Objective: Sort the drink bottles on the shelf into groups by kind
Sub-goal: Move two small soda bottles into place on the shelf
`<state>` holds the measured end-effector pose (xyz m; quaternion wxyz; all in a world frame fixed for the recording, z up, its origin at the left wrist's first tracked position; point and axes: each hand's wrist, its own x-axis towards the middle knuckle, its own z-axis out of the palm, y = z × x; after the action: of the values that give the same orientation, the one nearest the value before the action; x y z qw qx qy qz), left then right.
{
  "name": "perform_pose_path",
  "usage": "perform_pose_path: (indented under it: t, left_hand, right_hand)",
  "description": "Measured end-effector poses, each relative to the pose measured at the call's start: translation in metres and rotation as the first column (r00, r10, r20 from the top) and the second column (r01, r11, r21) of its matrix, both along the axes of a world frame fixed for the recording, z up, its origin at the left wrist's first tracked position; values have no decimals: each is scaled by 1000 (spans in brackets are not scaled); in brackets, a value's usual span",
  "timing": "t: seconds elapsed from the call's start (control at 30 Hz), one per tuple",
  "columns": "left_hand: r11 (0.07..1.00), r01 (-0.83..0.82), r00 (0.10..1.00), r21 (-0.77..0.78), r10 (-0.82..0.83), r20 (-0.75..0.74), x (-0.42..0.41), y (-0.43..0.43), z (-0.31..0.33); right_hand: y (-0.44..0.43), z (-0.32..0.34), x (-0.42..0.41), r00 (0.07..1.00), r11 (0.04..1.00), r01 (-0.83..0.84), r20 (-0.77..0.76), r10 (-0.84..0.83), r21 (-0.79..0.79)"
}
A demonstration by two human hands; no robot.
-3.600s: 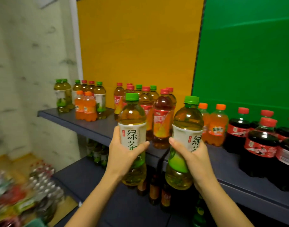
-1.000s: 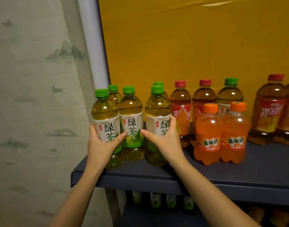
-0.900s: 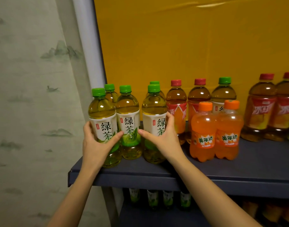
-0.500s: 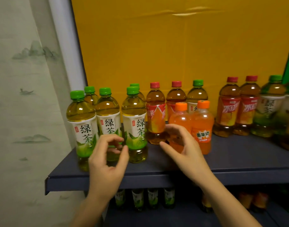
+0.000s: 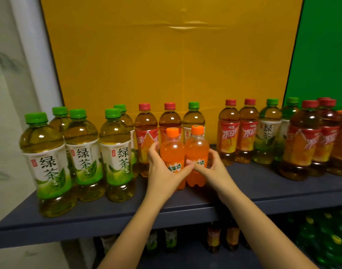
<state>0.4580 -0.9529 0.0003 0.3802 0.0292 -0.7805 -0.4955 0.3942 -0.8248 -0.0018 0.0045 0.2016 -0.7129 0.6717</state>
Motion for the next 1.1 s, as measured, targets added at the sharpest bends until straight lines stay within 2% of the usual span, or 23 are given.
perform_pose_path:
  t: [0.13,0.2,0.3,0.53,0.73,0.97,1.1]
  left_hand:
    - [980,70,996,187,-80,48,-12,1,0]
    - [954,119,987,275,-144,75,-14,0,-2]
    - [914,196,975,354,-221,31,-14,2,-3]
    - [902,228,973,366,-226,-48,-7,20,2]
    - [866,239,969,439,-239,-56,-1,42,7]
    - [798,399,903,451,-426,-45,-13,95,17]
    - [743,474,850,473,-526,-26,-27,147,18]
  right_hand:
    - [1,-2,-11,997,998,-57,59,57,8]
    - [0,-3,-14,997,998,-66,52,65,24]
    - [-1,-3,-14,998,997,-57,4,57,57]
    - [10,-6,-1,998,995,-64,-8,64,-72]
    - [36,-8,21,999,974,16,46,-6,-226]
    - [113,-10,34,980,955,199,53,-192,-219]
    - [173,-11,31,951,912,310,67,-303,-269]
